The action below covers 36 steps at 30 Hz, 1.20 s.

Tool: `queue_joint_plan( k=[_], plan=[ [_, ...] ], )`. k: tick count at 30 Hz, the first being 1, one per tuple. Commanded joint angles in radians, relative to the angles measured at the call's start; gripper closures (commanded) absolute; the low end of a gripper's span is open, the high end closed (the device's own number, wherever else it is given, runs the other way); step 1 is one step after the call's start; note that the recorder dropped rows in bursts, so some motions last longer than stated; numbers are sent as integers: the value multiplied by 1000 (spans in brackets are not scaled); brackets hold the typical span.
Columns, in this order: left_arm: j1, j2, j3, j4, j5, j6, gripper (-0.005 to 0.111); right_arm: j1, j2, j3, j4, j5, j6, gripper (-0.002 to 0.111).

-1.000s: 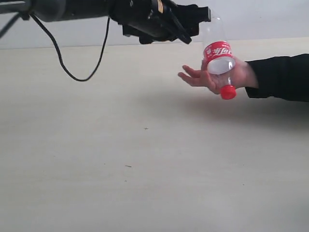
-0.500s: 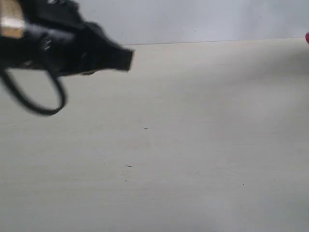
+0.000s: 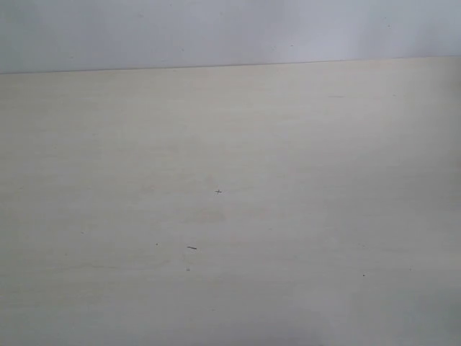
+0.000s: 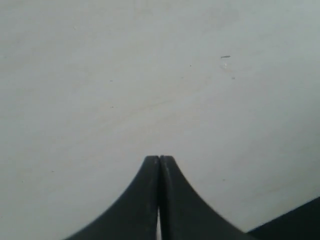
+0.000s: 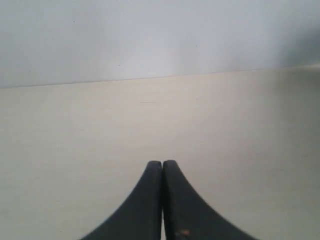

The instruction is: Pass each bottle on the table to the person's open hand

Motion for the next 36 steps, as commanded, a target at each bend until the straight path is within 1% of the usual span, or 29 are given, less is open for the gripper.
queue_joint_plan(
  k=[1, 2, 3, 4, 5, 6, 8, 10, 12, 14, 17, 18, 20, 21, 24, 26, 28, 30, 36],
  plan=[
    [161, -60, 3, -1, -19, 43, 107, -4, 2, 4, -6, -8, -1, 108],
    [213, -77, 3, 4, -36, 64, 107, -4, 2, 4, -6, -8, -1, 108],
    [293, -101, 3, 17, -68, 103, 107, -4, 2, 4, -6, -8, -1, 108],
    [349, -119, 3, 22, -92, 120, 107, -4, 2, 4, -6, -8, -1, 108],
    [406, -139, 3, 24, -111, 129, 107, -4, 2, 4, -6, -8, -1, 108],
    [489, -173, 3, 24, -134, 131, 107, -4, 2, 4, -6, -8, -1, 108],
    [600, -229, 3, 29, -157, 131, 107, -4, 2, 4, -6, -8, -1, 108],
    [697, -292, 3, 29, -153, 131, 107, -4, 2, 4, -6, -8, -1, 108],
    [760, -369, 3, 51, -150, 131, 107, -4, 2, 4, -6, -8, -1, 108],
    [790, -446, 3, 51, -153, 131, 107, -4, 2, 4, -6, -8, -1, 108],
    [798, -541, 3, 38, -179, 131, 107, -4, 2, 4, -6, -8, -1, 108],
    [798, -568, 6, 29, -198, 131, 107, -4, 2, 4, -6, -8, -1, 108],
    [798, -633, 40, 2, -283, 131, 107, -4, 2, 4, -6, -8, -1, 108],
    [798, -670, 70, -17, -324, 131, 107, -4, 2, 4, -6, -8, -1, 108],
    [798, -725, 140, -19, -340, 131, 107, -4, 2, 4, -6, -8, -1, 108],
    [798, -760, 200, -19, -378, 131, 107, -4, 2, 4, -6, -8, -1, 108],
    [798, -806, 283, -21, -497, 131, 107, -4, 2, 4, -6, -8, -1, 108],
    [798, -840, 355, -21, -556, 131, 107, -4, 2, 4, -6, -8, -1, 108],
    [791, -897, 552, -24, -654, 131, 107, -4, 2, 4, -6, -8, -1, 108]
  ],
)
